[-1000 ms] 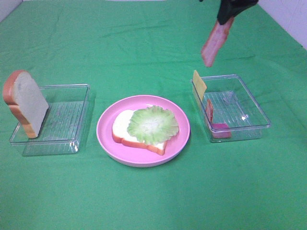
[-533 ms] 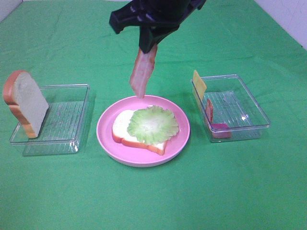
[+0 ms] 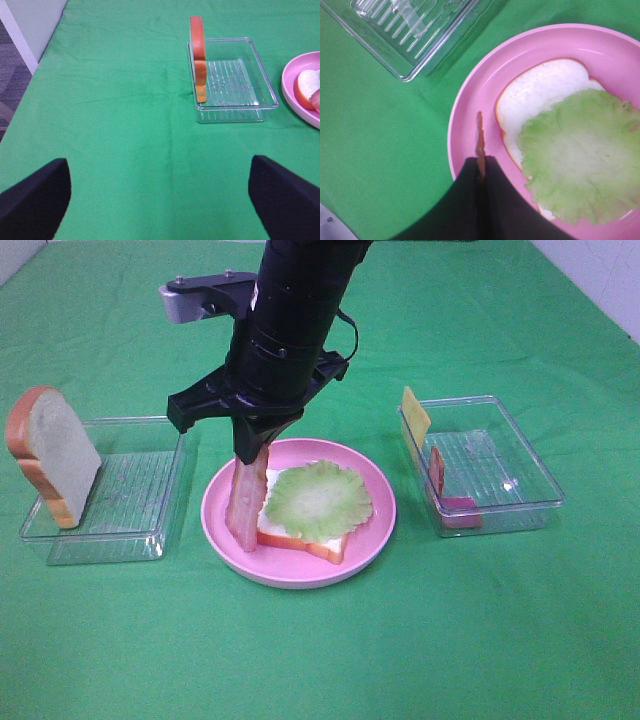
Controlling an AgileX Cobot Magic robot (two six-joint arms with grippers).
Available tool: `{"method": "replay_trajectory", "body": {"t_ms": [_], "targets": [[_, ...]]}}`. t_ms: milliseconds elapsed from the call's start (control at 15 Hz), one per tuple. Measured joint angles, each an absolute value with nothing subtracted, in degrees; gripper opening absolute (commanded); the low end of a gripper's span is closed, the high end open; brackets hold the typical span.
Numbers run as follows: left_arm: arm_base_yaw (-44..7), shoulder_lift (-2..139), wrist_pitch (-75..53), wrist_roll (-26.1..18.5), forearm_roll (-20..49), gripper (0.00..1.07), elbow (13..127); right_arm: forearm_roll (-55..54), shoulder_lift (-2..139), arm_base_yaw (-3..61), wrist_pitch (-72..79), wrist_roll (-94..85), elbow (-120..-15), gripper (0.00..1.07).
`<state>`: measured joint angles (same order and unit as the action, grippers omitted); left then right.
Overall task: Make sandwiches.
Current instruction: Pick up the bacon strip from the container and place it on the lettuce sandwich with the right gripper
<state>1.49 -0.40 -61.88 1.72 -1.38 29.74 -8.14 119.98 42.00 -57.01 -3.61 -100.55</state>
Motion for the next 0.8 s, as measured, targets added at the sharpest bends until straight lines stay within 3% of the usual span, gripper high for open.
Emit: {"method": "replay_trajectory", "body": {"t_ms": [200,800], "targets": [[1.49,-0.40,-61.88,1.72,-1.38,0.89,29.74,-7.22,120.32,41.94,-55.58,-4.35,-100.55,0.00],[1.49,-0.40,-61.88,1.72,-1.38,0.89,29.74,10.94,125.71,41.94,-52.43,-2.01,-100.55,0.00]]}}
